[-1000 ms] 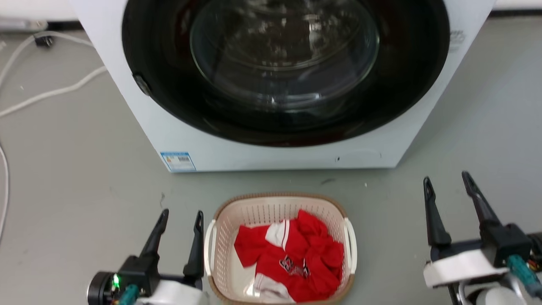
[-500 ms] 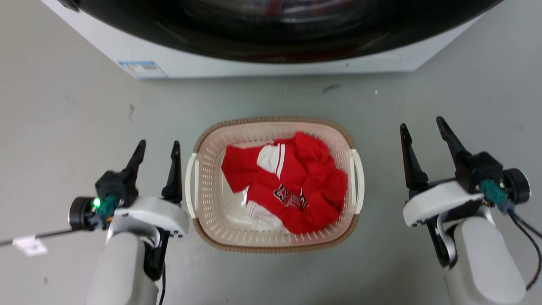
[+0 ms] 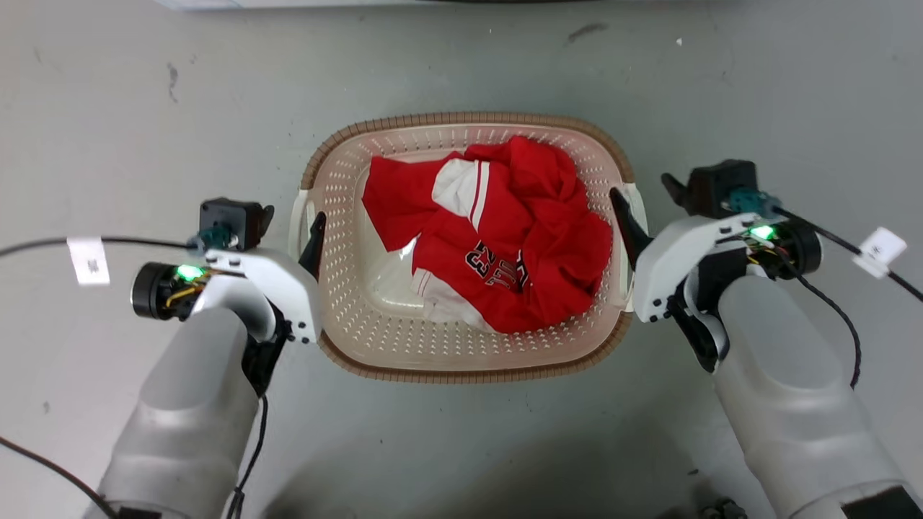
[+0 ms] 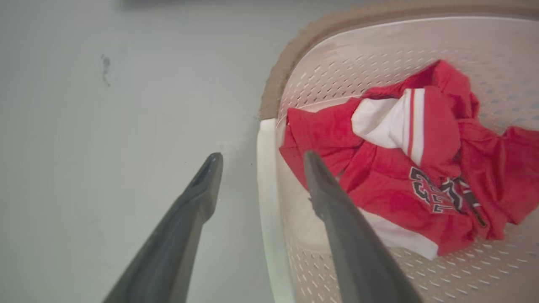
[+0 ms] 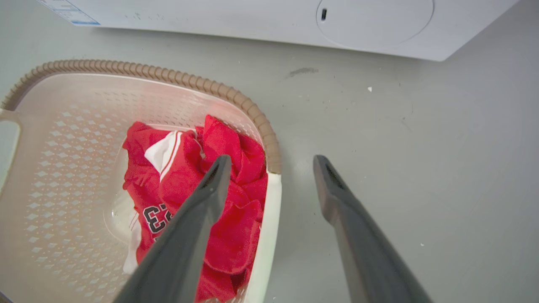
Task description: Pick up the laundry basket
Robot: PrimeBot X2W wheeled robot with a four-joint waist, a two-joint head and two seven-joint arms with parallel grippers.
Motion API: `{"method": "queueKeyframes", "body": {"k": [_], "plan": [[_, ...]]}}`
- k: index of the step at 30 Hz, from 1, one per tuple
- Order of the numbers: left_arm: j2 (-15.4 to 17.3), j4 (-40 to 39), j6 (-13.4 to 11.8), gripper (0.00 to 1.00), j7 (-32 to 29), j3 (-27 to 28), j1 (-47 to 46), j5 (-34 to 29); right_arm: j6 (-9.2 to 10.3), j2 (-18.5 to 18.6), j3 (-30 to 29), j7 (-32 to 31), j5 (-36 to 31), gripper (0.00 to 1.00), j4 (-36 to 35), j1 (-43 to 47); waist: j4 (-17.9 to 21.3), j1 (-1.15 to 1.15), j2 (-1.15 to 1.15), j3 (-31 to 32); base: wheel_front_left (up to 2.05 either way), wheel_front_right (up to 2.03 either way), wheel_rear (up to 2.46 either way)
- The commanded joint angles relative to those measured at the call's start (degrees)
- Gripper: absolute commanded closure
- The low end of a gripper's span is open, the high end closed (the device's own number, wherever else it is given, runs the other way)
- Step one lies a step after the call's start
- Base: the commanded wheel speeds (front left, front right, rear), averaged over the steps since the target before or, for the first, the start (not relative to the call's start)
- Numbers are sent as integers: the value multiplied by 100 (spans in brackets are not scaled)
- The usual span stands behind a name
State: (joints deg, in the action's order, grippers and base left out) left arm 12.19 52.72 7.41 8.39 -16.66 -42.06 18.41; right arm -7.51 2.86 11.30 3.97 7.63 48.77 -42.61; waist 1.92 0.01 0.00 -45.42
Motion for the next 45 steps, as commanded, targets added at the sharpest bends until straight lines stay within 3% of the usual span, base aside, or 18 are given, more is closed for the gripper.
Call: {"method": "queueKeyframes", "body": {"k": [1,12,19,29,30,31,32,40,45], "plan": [[49,75,6,0,-77,-83,-118,83,4,3,71,-96,86,0,110,-124,-10,-1,0,-127,0,0,0],[352,506,7,0,-968,-1354,-755,1184,4,4,802,-1025,693,0,1217,-875,-48,-1,0,-438,0,0,0],[556,431,8,0,-1425,-2051,-978,1750,4,4,954,-1065,918,0,1607,-1121,-77,-1,0,-562,0,0,0],[751,421,7,0,-1543,-2702,-1140,2381,4,4,1211,-921,1201,0,1875,-1305,-76,-1,0,-672,0,0,0],[732,421,7,50,-1591,-2749,-1132,2466,4,4,1228,-907,1247,0,1893,-1308,-77,-1,0,-677,0,0,0],[704,378,8,100,-1660,-2806,-1112,2580,4,4,1242,-909,1287,56,1916,-1310,-80,-1,0,-679,0,0,0],[713,338,8,100,-1706,-2861,-1103,2663,4,4,1257,-888,1311,100,1936,-1325,-84,-1,0,-681,0,0,0],[837,301,-1,100,-1581,-3201,-1174,3095,-5,33,1441,-844,1413,100,2127,-1393,-121,-1,0,-601,0,0,0],[928,170,1,100,-1842,-3494,-1049,3457,-4,33,1577,-1094,1429,100,2271,-1315,-84,-1,0,-312,0,0,0]]}}
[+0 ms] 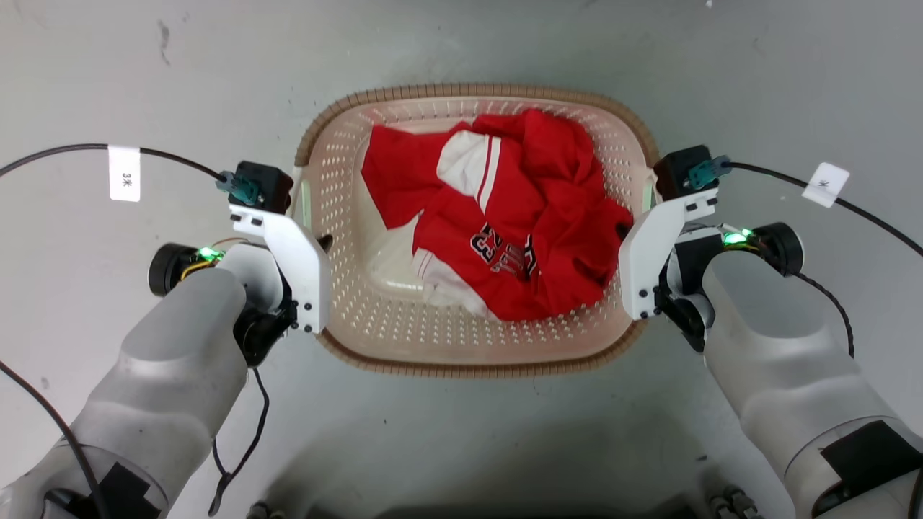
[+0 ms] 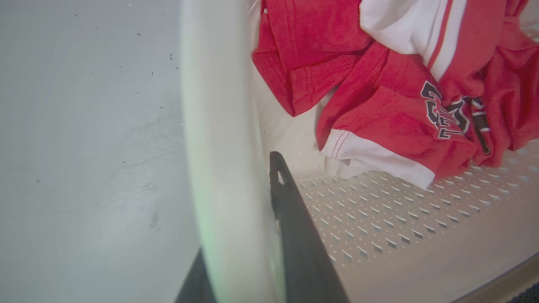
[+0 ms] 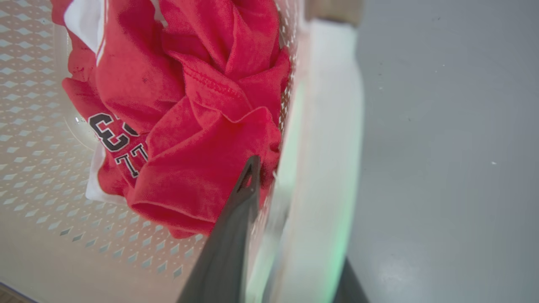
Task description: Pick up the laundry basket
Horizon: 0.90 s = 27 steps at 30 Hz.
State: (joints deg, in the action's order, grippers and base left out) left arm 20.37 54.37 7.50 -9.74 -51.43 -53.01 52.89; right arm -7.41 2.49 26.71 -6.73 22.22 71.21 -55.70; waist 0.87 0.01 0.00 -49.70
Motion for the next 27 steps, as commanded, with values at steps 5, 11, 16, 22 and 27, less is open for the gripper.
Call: {"method": "queueKeyframes", "body": {"k": [5,11,16,22,27], "plan": [[236,-167,-6,100,-527,-389,257,424,-7,72,209,-636,27,100,138,154,59,-1,0,703,0,0,0],[451,-365,0,100,-1177,-684,484,922,-4,86,432,-1385,155,100,173,329,108,-1,0,1434,0,0,0],[610,-513,0,100,-1671,-950,717,1302,-4,101,691,-2023,394,100,54,581,157,-1,0,2250,0,0,0],[676,-550,1,100,-2164,-1256,1083,1620,-7,93,1204,-2635,726,100,-382,1009,226,-1,0,3126,0,0,0],[663,-511,1,100,-2453,-1319,1329,1914,-15,75,1481,-3004,1078,100,-622,1216,275,-1,0,3664,0,0,0]]}}
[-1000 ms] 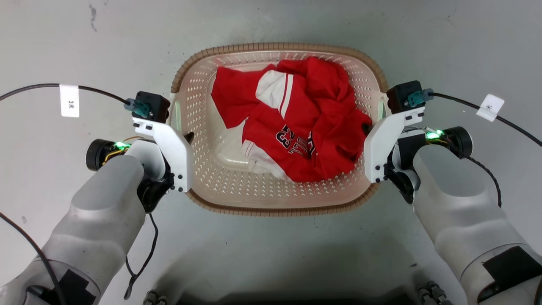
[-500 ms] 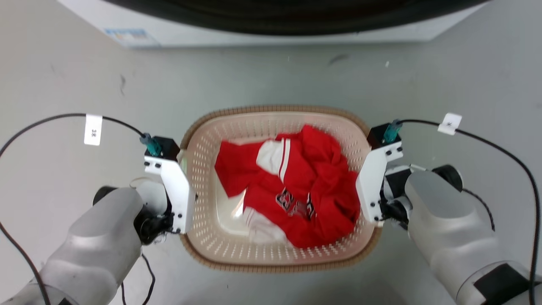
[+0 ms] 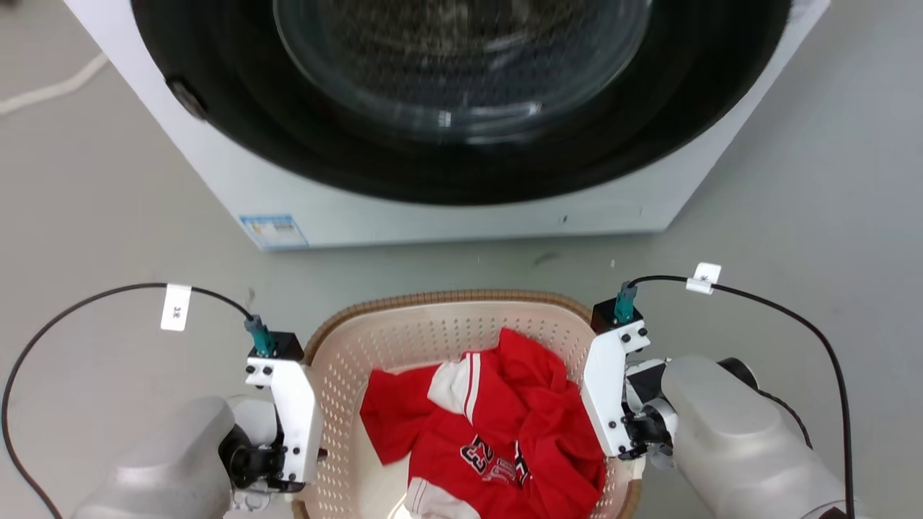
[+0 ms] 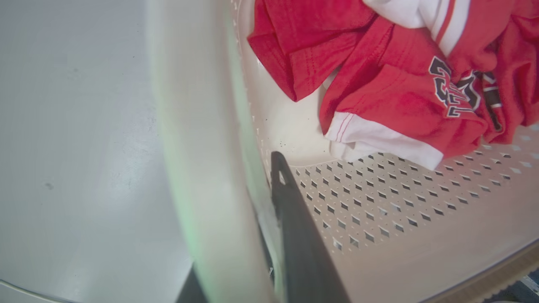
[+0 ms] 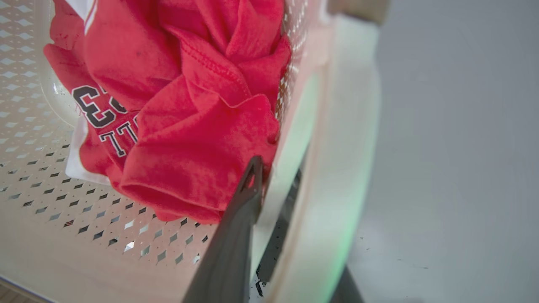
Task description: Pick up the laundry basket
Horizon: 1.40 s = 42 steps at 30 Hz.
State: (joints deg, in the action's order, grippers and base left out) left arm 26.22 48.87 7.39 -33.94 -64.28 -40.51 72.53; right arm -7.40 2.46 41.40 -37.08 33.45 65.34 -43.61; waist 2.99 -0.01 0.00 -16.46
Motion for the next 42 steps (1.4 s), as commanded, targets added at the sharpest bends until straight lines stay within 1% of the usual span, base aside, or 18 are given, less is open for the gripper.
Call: {"method": "queueKeyframes", "body": {"k": [1,8,13,16,25,42], "plan": [[90,37,12,100,-87,-52,130,-2,-16,75,56,-25,7,100,-34,52,66,1,0,436,0,0,0],[271,-6,12,100,-538,-218,275,178,-16,86,147,-401,403,100,18,179,59,1,0,1068,0,0,0],[272,-35,12,100,-771,-296,379,307,-16,94,192,-652,628,100,129,356,43,1,0,1512,0,0,0],[266,-34,12,100,-880,-307,405,402,-16,99,230,-791,737,100,146,381,52,1,0,1658,0,0,0],[201,60,12,100,-1106,-336,522,538,-16,99,289,-962,967,100,176,371,112,1,0,1827,0,0,0],[50,130,12,100,-1158,-357,526,586,-16,86,482,-973,1128,100,243,231,75,1,0,1885,0,0,0]]}}
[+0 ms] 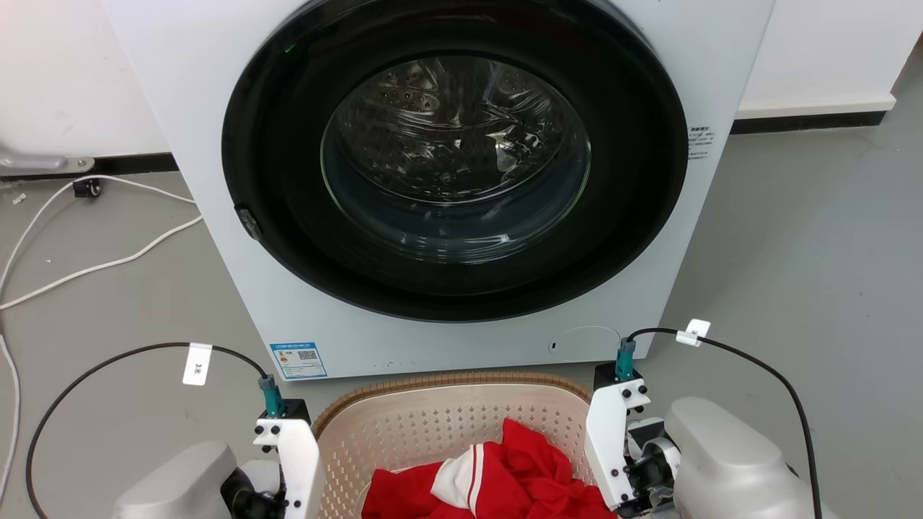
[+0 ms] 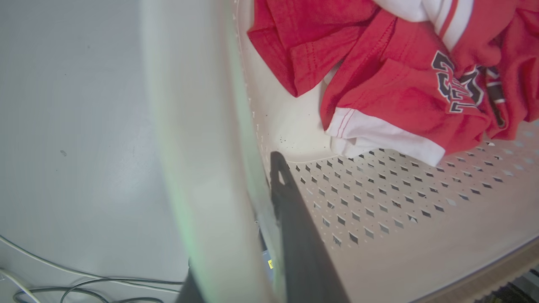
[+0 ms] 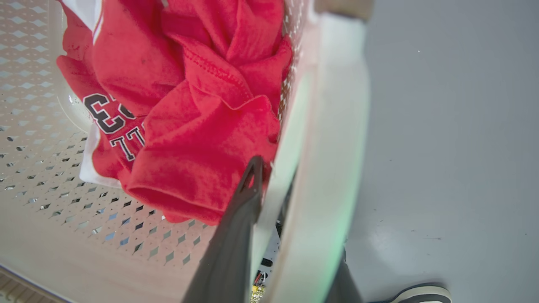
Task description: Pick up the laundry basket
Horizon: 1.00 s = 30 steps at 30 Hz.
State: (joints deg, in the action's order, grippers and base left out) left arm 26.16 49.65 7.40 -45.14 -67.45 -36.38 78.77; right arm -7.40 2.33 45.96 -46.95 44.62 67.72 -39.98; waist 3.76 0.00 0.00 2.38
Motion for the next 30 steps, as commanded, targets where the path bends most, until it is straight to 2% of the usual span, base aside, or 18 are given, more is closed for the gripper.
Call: {"method": "queueKeyframes", "body": {"k": [1,30], "plan": [[56,55,11,100,-41,-42,114,-36,-16,98,35,15,19,100,6,-143,-3,0,0,-1,0,0,0],[16,103,11,100,-86,-102,147,-29,-16,96,266,109,252,100,112,-166,-35,0,0,55,0,0,0]]}}
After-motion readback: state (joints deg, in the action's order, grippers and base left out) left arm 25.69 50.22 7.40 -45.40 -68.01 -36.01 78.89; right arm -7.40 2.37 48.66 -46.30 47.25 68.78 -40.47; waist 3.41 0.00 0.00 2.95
